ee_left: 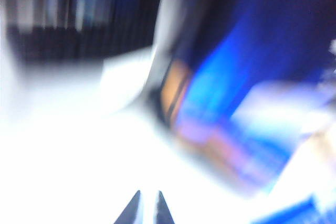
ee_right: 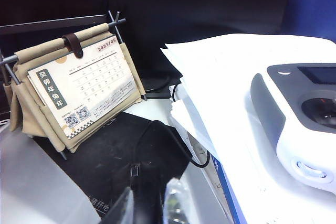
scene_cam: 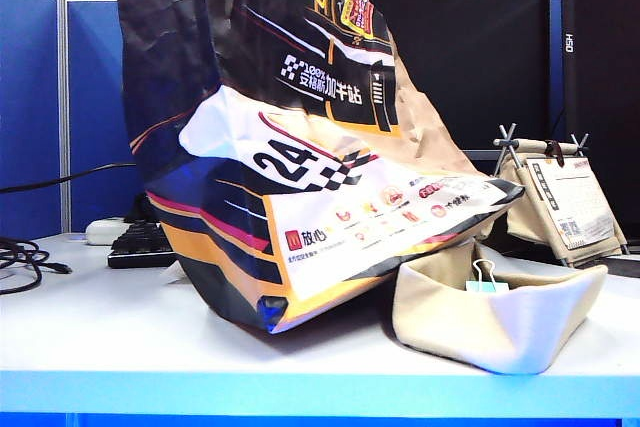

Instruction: Open the paper bag and put two oranges into the paper bag.

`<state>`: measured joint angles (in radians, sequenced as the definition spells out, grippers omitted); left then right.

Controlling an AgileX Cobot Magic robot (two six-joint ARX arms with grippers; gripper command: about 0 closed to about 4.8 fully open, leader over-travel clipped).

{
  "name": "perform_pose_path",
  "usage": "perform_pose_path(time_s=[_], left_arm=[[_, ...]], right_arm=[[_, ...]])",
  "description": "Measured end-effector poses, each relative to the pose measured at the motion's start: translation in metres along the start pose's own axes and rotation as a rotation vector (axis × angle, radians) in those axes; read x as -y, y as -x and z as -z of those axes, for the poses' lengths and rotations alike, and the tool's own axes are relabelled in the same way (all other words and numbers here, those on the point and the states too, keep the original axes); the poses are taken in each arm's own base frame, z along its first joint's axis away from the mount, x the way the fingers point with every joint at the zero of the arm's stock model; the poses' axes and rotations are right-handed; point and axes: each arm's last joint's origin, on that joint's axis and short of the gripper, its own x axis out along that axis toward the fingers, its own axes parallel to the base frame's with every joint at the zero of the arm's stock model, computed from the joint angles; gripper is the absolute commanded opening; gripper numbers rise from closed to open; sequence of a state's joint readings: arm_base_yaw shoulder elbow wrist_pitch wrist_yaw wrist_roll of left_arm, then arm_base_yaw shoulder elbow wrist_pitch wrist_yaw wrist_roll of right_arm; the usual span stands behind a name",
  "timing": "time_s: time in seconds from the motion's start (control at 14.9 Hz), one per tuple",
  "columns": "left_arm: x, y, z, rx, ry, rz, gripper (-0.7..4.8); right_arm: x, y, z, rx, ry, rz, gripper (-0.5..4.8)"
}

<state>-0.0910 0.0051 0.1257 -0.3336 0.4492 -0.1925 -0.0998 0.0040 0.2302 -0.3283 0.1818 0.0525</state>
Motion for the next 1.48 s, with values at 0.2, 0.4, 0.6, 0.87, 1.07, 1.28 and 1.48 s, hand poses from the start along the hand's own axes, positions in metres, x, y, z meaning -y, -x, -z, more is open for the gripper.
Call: perform_pose_path(time_s=[0.2,0.4,0.6,0.87,1.07,1.28,1.48], left_arm=[[-0.007,-0.008,0.011,0.027,-0.008,-0.023,0.36],[-0.010,-0.010,0.014,0.052,-0.014,-0.037,0.36],[-0.026,-0.005,0.011,0.142,-0.013,-0.168,0.36],[-0.027,-0.005,0.011,0.142,-0.085,-0.224,0.36],[-0.021,-0.009,0.012,0.115,-0.277,-0.219,0.36],[-0.020,-0.009,0.012,0.112,-0.291,-0.213,0.36],[-0.021,-0.009,0.012,0.110,-0.327,-0.253,0.36]], right_arm=[[0.000,0.000,0.000,-0.004,0.001,0.000,0.85],[0.000,0.000,0.000,-0.004,0.001,-0.001,0.85],[0.000,0.000,0.001,-0.005,0.001,-0.001,0.85],[0.000,0.000,0.001,-0.005,0.001,-0.001,0.85],[0.000,0.000,0.001,-0.005,0.001,-0.001,0.85],[0.000,0.000,0.000,-0.004,0.001,-0.001,0.85],[0.000,0.000,0.000,-0.004,0.001,-0.001,0.85]])
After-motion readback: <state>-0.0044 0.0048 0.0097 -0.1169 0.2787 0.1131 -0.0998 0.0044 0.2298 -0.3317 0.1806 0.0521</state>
